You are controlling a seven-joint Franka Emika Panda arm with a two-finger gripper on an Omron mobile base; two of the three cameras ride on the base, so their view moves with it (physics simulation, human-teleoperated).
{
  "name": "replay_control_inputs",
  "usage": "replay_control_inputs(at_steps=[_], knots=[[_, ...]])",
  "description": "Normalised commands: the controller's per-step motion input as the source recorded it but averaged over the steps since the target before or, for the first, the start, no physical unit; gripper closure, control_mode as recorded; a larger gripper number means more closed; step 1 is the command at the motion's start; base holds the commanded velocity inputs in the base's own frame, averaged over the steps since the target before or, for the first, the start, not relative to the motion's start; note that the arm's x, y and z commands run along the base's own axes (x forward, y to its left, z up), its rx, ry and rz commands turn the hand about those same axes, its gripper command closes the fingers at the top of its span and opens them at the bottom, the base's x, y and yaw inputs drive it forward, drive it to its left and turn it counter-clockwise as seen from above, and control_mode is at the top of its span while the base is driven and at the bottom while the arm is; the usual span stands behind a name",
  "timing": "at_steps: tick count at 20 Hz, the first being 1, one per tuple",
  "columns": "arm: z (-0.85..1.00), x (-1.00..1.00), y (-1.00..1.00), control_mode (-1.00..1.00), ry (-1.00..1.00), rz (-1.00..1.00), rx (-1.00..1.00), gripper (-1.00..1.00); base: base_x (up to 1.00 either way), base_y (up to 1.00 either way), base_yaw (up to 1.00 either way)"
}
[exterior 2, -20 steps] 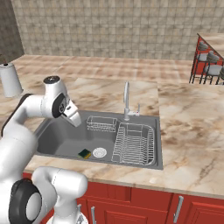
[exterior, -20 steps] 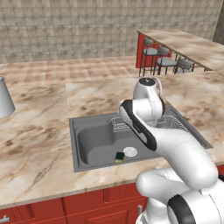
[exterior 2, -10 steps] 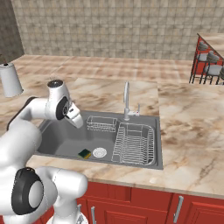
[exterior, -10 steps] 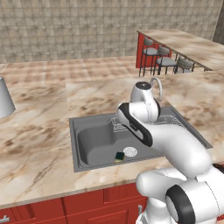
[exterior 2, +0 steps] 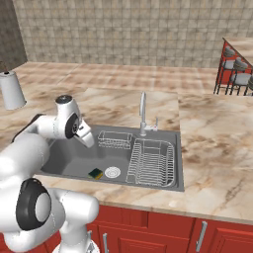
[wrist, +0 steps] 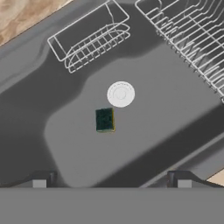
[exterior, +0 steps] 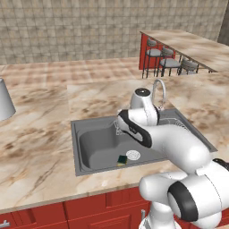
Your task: Pick up the bar soap and sponge from the sink, and place them back in the cabinet, and close the cabinet door.
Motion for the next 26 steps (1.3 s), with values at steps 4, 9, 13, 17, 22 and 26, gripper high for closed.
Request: replay_control_inputs(at_steps=[4, 9, 13, 17, 22, 26], knots=[[-0.24, 0.13, 0.01, -1.00, 0.00, 0.00, 0.00, -1.00, 0.00, 0.00, 0.00], [-0.23, 0.19, 0.02, -1.00, 0.00, 0.01, 0.00, -1.00, 0.00, 0.00, 0.00], [-0.20, 0.22, 0.05, -1.00, 0.00, 0.00, 0.00, -1.00, 0.00, 0.00, 0.00], [-0.20, 0.23, 0.07, -1.00, 0.00, 0.00, 0.00, -1.00, 0.00, 0.00, 0.00], [-0.12, 0.19, 0.02, -1.00, 0.04, 0.00, 0.00, -1.00, 0.00, 0.00, 0.00], [-0.14, 0.04, 0.00, -1.00, 0.06, 0.02, 0.00, -1.00, 0.00, 0.00, 0.00]])
